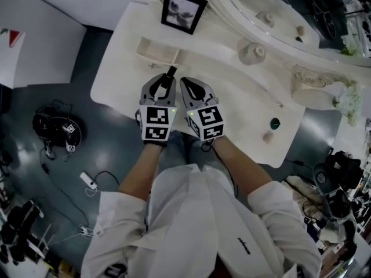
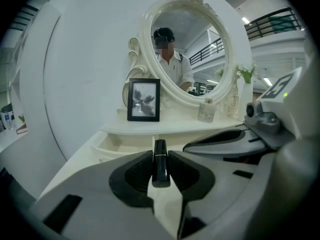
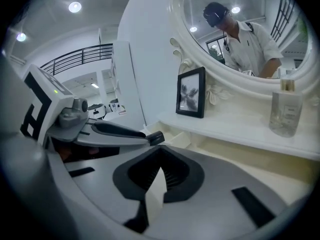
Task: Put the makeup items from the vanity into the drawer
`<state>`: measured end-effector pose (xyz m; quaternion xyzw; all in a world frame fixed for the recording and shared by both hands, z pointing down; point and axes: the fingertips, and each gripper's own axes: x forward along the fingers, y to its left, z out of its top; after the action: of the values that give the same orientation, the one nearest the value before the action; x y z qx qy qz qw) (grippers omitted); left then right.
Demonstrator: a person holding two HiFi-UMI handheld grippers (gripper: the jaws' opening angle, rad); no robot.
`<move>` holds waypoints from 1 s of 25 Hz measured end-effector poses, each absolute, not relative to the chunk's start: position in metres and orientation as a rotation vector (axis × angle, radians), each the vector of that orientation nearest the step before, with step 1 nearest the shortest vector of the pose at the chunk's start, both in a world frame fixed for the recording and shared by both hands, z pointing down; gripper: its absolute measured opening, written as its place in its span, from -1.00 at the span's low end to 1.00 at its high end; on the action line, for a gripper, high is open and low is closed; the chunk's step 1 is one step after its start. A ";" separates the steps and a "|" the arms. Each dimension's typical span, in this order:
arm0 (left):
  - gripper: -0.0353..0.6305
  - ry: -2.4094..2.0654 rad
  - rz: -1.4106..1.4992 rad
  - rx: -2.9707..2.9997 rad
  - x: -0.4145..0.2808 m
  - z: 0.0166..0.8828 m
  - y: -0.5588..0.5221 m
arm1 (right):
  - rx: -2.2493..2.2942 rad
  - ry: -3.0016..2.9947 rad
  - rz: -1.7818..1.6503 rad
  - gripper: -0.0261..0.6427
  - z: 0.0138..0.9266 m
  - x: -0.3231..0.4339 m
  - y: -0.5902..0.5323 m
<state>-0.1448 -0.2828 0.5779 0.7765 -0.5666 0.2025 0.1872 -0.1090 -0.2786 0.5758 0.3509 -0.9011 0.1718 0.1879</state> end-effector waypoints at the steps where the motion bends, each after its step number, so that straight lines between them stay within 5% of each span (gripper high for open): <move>1: -0.56 -1.605 0.565 2.179 -0.149 0.577 -0.285 | 0.981 -2.537 0.475 -0.87 0.576 -0.113 -0.282; 25: -0.56 -1.599 0.579 2.117 -0.187 0.591 -0.336 | 0.986 -2.525 0.472 -0.87 0.577 -0.154 -0.338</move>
<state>-0.1872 -0.3363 0.5910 0.7620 -0.5754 0.2085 0.2116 -0.1544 -0.3382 0.5774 0.3515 -0.9002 0.1685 0.1940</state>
